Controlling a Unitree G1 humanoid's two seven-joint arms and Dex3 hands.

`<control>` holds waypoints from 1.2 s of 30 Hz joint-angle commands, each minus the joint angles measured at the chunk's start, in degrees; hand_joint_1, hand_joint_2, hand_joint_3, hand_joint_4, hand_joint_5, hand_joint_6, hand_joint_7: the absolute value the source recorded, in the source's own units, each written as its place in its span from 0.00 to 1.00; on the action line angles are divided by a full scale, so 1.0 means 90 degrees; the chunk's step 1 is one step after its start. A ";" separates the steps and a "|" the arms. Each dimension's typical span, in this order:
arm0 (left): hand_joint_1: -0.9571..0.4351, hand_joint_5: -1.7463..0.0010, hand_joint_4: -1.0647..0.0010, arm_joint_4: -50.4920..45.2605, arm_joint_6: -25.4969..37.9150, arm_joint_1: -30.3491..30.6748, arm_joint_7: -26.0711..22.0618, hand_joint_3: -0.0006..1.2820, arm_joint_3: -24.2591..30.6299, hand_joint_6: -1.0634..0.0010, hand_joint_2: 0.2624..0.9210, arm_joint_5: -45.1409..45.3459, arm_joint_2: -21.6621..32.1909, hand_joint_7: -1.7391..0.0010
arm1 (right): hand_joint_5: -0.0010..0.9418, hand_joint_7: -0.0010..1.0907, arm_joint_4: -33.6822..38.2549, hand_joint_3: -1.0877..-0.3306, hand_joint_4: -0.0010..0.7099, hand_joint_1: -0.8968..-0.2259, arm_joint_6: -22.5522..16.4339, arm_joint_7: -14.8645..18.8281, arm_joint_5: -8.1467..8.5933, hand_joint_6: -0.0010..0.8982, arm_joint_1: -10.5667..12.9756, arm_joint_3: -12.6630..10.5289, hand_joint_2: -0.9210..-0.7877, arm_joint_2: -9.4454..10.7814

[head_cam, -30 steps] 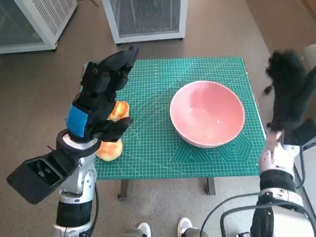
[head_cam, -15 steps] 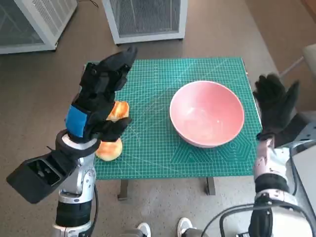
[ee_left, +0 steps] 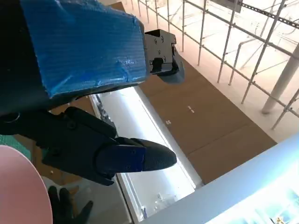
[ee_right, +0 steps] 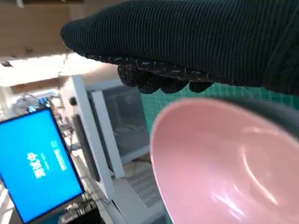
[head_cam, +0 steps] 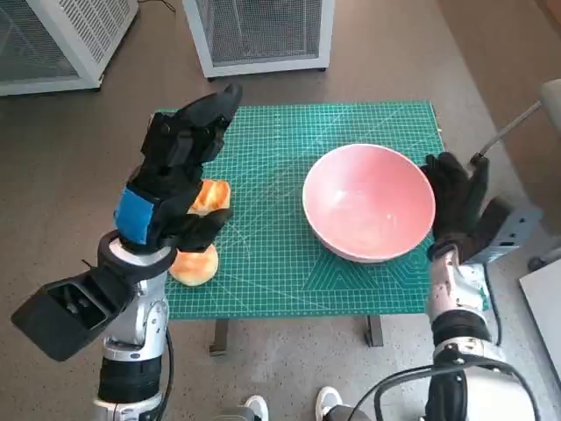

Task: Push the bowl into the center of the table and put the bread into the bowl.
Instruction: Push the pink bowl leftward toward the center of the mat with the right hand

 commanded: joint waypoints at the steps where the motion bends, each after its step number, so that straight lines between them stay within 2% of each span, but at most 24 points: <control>1: 0.29 0.99 0.84 -0.0042 -0.0064 0.0090 -0.0017 0.29 0.0040 1.00 1.00 -0.0038 0.0044 0.62 | 0.01 0.35 0.0066 0.79 0.64 0.81 0.0149 0.0148 -0.0028 0.34 0.0005 -0.0046 0.07 0.0188; 10: 0.29 0.99 0.84 -0.0022 -0.0119 0.0154 -0.0040 0.28 0.0083 1.00 1.00 -0.0022 0.0083 0.62 | 0.00 0.35 0.0071 0.78 0.63 0.84 0.0226 0.0384 0.0044 0.35 -0.0200 -0.0161 0.03 0.0402; 20: 0.28 0.99 0.84 -0.0256 -0.0057 0.0354 -0.0028 0.28 0.0143 0.99 1.00 -0.0029 0.0193 0.63 | 0.00 0.37 0.0091 0.70 0.57 0.86 0.0224 0.0509 0.0088 0.30 -0.0454 -0.0322 0.00 0.0645; 24: 0.27 1.00 0.84 -0.0279 -0.0052 0.0421 -0.0045 0.28 0.0217 0.96 1.00 -0.0082 0.0277 0.67 | 0.00 0.39 0.0105 0.65 0.58 0.89 0.0239 0.0504 0.0063 0.28 -0.0574 -0.0343 0.09 0.0725; 27: 0.27 1.00 0.84 -0.0312 -0.0060 0.0475 -0.0032 0.27 0.0238 0.94 1.00 -0.0082 0.0295 0.69 | 0.00 0.41 0.0114 0.60 0.58 0.90 0.0246 0.0485 0.0030 0.26 -0.0648 -0.0340 0.21 0.0779; 29: 0.27 1.00 0.84 -0.0362 -0.0064 0.0523 -0.0018 0.27 0.0238 0.92 1.00 -0.0061 0.0294 0.71 | 0.00 0.42 0.0125 0.59 0.58 0.91 0.0261 0.0468 0.0014 0.26 -0.0699 -0.0338 0.25 0.0815; 36: 0.27 1.00 0.83 -0.0466 -0.0031 0.0622 0.0014 0.27 0.0298 0.91 1.00 -0.0046 0.0336 0.72 | 0.01 0.42 0.0156 0.59 0.60 0.91 0.0326 0.0443 -0.0005 0.27 -0.0850 -0.0339 0.29 0.0989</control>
